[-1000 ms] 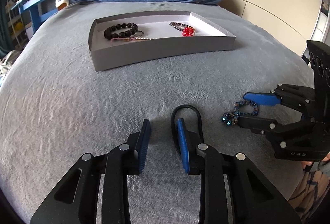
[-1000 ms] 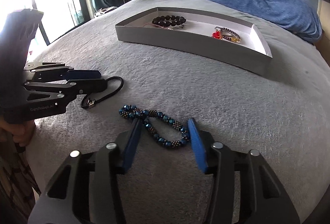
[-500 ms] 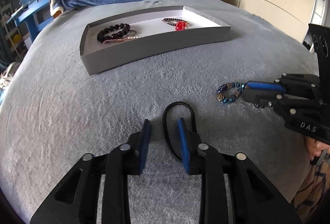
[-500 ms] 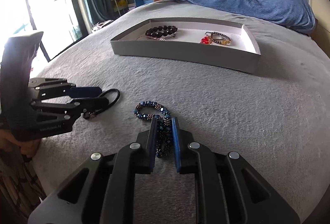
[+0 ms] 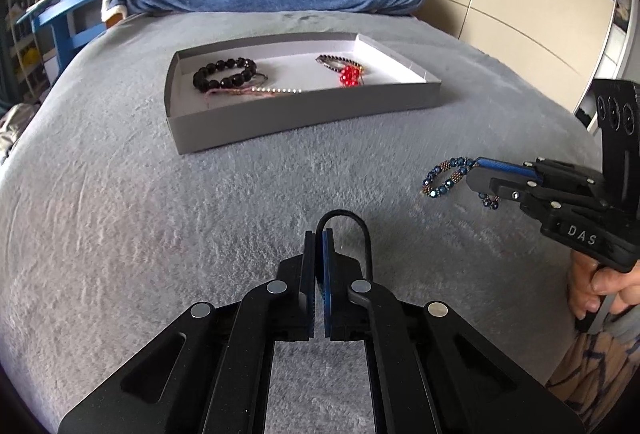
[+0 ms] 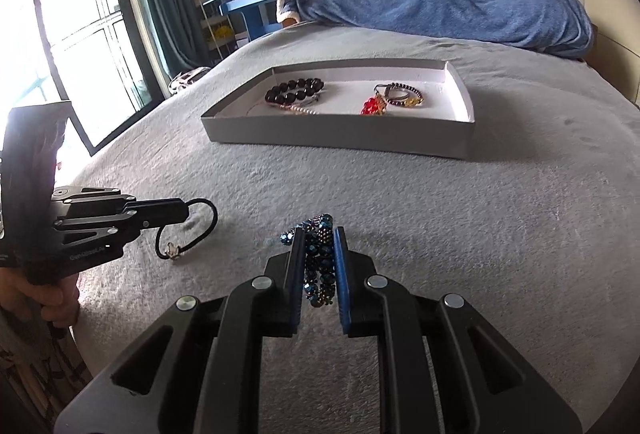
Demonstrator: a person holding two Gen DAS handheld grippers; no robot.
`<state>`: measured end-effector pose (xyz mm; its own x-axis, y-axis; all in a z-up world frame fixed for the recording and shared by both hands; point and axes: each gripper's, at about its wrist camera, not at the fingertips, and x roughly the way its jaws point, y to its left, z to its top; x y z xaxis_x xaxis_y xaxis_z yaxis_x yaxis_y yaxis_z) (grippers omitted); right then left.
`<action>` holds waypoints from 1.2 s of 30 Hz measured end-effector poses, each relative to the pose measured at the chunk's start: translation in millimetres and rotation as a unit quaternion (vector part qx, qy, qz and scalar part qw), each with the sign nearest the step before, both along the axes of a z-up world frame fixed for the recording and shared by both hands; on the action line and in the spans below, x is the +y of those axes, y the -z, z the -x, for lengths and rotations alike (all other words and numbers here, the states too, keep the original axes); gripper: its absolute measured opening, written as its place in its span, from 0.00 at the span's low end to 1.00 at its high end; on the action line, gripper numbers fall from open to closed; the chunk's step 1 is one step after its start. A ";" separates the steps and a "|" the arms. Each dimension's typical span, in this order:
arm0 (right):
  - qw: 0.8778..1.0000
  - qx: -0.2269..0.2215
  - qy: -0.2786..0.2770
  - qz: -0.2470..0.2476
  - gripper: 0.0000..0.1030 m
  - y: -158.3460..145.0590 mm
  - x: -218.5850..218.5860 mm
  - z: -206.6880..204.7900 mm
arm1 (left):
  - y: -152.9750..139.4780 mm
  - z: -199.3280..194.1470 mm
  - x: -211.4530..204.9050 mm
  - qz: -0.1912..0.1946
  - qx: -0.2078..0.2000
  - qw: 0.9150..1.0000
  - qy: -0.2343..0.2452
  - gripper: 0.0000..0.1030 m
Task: Organize jewelry
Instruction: 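Carry the hair tie and blue bracelet into the tray and open both tools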
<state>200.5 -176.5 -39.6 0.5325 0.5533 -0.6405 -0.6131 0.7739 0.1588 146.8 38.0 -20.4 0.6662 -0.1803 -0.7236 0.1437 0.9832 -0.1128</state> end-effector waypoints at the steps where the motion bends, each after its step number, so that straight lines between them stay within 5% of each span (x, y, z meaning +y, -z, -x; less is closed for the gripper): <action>1: 1.000 -0.001 0.001 -0.001 0.13 -1.0 -0.2 -0.7 | -1.9 -0.1 0.0 0.000 -0.002 1.000 0.001 0.03; 20: 0.999 -0.028 0.023 -0.006 0.13 -37.3 -2.1 -40.5 | -66.7 -43.0 11.6 0.002 -0.068 0.998 -0.006 0.03; 36: 0.998 -0.035 0.056 0.005 0.13 -61.0 16.0 -130.2 | -64.3 -124.6 31.2 0.001 -0.056 0.998 -0.029 0.03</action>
